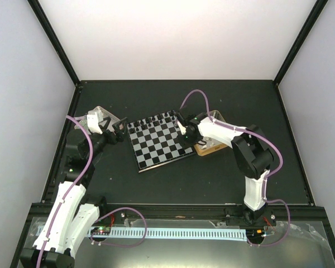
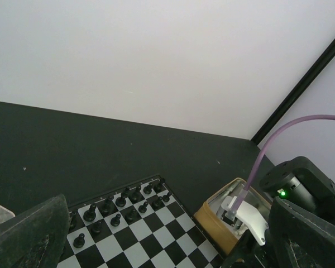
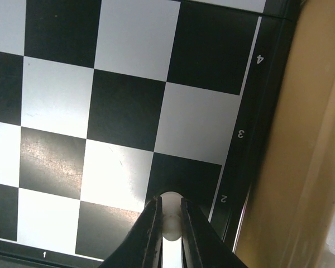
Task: Set up the chess pieces on the board
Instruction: Place the chess piece on the chessboard, then pick up the chess piece from the storage box.
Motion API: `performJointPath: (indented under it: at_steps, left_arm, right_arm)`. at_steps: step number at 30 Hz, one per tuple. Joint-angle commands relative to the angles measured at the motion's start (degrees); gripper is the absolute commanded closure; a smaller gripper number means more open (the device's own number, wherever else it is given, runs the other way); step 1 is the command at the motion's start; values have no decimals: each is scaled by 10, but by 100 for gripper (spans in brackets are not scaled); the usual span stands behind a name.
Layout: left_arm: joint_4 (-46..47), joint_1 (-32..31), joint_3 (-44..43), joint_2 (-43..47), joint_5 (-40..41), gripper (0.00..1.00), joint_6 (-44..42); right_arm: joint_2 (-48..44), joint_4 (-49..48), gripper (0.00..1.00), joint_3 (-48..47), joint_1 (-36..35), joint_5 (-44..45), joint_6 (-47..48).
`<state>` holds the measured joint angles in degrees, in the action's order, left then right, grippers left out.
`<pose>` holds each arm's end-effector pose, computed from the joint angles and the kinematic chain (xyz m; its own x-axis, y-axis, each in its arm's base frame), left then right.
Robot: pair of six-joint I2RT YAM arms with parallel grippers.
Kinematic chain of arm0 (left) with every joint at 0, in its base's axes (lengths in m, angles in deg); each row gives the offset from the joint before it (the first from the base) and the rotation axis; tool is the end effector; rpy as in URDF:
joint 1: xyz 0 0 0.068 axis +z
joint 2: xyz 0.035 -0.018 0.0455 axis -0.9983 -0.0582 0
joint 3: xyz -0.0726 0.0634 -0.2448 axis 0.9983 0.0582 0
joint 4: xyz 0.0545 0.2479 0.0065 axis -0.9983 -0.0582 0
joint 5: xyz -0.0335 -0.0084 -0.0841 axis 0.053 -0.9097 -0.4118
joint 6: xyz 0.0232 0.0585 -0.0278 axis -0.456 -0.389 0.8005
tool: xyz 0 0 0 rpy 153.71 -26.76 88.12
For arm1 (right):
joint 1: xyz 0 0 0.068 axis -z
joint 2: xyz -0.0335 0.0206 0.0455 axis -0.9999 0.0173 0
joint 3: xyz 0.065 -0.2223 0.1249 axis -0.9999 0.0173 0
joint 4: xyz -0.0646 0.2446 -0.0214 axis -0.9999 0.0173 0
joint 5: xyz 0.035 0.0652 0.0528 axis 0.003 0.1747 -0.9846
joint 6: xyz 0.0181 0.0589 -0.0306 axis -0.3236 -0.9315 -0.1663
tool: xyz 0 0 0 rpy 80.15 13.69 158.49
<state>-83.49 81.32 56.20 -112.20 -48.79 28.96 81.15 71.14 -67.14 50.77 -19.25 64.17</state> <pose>0.1823 -0.0364 0.2976 -0.2711 -0.3528 -0.8956 0.3506 0.8303 -0.4332 0.2928 0.2324 0.1463 -0.8456 -0.4712 -0.2508 -0.4997 0.8640 0.0618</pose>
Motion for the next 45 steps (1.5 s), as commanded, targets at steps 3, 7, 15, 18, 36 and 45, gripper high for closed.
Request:
performJointPath:
  at_steps: [3,7,15,18,36,45]
  left_arm:
    - [7,0,-1,2,-5,1,-1]
    - [7,-1,-2,1,-6,1,-1]
    - [5,0,-4,2,-8,1,-1]
    - [3,0,-6,3,-9,1,-3]
    - [-7,-1,-16,4,-11,1,-6]
    - [-13,-1,-23,-6,-22,1,-8]
  right_arm:
    - [15,-9,88,-9,-3,15,6]
    - [15,-16,87,-11,-3,16,7]
    - [-17,-37,82,-10,-3,1,1]
    - [-42,-36,73,-10,-3,3,-8]
    - [-128,-37,70,55,99,79,-150]
    - [-71,-31,70,50,103,49,-145]
